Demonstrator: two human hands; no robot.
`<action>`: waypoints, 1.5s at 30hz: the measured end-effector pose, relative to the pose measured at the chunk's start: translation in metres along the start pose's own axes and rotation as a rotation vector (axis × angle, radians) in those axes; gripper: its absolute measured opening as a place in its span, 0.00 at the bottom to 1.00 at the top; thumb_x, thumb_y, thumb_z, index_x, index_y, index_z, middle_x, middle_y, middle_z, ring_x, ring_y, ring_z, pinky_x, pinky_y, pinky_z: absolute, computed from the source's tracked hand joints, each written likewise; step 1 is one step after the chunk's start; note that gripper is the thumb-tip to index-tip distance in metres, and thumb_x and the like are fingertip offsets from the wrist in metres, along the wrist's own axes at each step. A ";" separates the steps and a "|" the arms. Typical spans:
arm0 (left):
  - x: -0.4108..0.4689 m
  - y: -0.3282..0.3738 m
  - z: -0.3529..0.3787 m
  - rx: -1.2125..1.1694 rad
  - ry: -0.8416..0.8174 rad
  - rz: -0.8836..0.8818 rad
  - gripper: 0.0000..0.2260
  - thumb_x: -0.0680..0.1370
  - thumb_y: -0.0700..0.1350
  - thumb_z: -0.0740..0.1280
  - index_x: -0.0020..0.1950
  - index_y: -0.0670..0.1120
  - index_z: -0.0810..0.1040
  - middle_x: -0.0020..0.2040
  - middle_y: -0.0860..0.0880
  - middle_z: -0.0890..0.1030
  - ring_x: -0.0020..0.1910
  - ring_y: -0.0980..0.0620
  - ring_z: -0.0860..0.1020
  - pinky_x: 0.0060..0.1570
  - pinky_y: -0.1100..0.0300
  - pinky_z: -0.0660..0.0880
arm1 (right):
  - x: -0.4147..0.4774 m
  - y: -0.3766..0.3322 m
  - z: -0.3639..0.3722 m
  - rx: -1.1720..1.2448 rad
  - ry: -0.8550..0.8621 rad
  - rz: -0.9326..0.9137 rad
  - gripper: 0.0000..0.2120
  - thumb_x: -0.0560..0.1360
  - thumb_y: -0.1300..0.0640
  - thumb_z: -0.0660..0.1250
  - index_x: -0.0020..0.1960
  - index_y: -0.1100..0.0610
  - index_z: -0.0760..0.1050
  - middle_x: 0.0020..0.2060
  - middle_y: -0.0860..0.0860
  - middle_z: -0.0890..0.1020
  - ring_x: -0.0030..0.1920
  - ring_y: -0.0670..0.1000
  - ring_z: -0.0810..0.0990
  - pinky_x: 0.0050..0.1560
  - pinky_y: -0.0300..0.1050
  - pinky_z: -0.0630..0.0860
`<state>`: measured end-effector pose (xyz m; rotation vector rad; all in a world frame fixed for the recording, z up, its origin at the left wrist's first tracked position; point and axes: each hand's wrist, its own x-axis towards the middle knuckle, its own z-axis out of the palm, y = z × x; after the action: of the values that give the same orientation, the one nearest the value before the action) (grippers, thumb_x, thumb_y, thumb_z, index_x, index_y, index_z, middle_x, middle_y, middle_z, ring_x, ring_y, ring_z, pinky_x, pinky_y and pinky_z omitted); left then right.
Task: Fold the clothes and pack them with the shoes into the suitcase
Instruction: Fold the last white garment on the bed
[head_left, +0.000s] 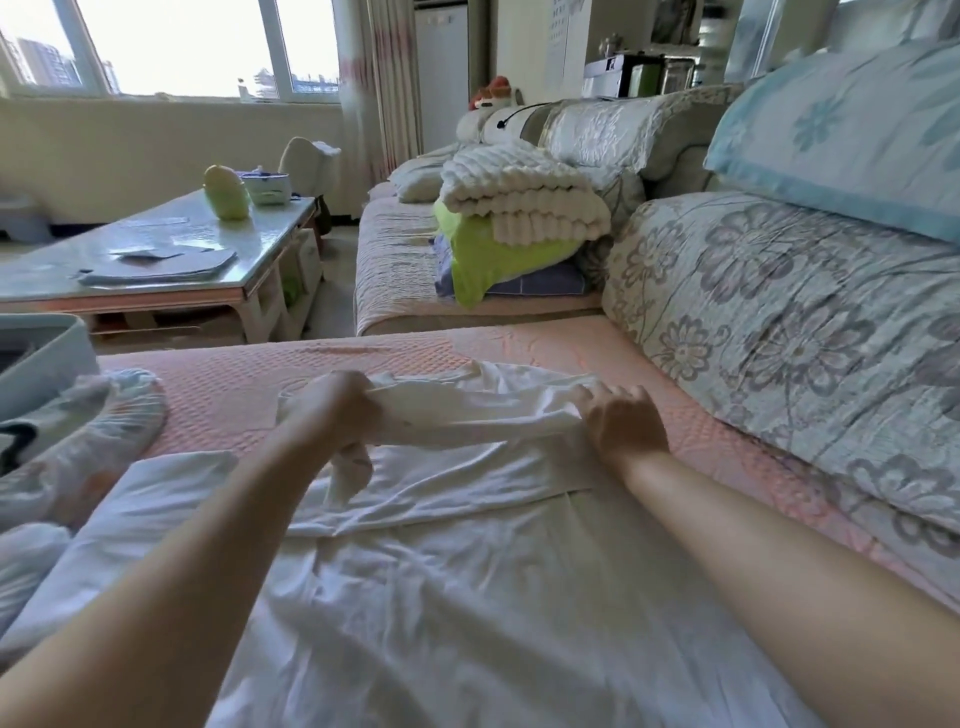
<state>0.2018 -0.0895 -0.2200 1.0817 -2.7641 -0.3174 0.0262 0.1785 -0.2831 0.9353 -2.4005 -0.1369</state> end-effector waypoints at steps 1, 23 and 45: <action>-0.004 -0.004 -0.006 0.036 -0.003 -0.020 0.10 0.75 0.55 0.67 0.50 0.50 0.80 0.39 0.50 0.81 0.39 0.49 0.79 0.38 0.59 0.73 | 0.000 0.002 -0.003 0.020 -0.030 0.033 0.10 0.75 0.64 0.65 0.54 0.55 0.79 0.44 0.53 0.84 0.39 0.56 0.83 0.44 0.50 0.75; -0.035 -0.069 0.036 0.167 0.075 0.288 0.12 0.78 0.38 0.62 0.54 0.52 0.80 0.58 0.49 0.77 0.55 0.43 0.79 0.51 0.56 0.74 | -0.016 -0.029 -0.021 0.317 -0.294 -0.153 0.10 0.69 0.51 0.59 0.39 0.51 0.78 0.42 0.49 0.84 0.45 0.54 0.82 0.49 0.42 0.67; 0.018 -0.046 0.034 -0.128 0.429 -0.005 0.19 0.77 0.30 0.58 0.64 0.43 0.79 0.65 0.43 0.68 0.63 0.40 0.69 0.61 0.48 0.72 | 0.090 -0.063 0.012 0.632 -0.028 0.285 0.05 0.80 0.63 0.63 0.48 0.59 0.78 0.46 0.53 0.76 0.44 0.53 0.76 0.44 0.44 0.72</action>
<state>0.2116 -0.1300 -0.2635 0.9899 -2.3308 -0.2277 0.0033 0.0711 -0.2699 0.8281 -2.6145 0.7566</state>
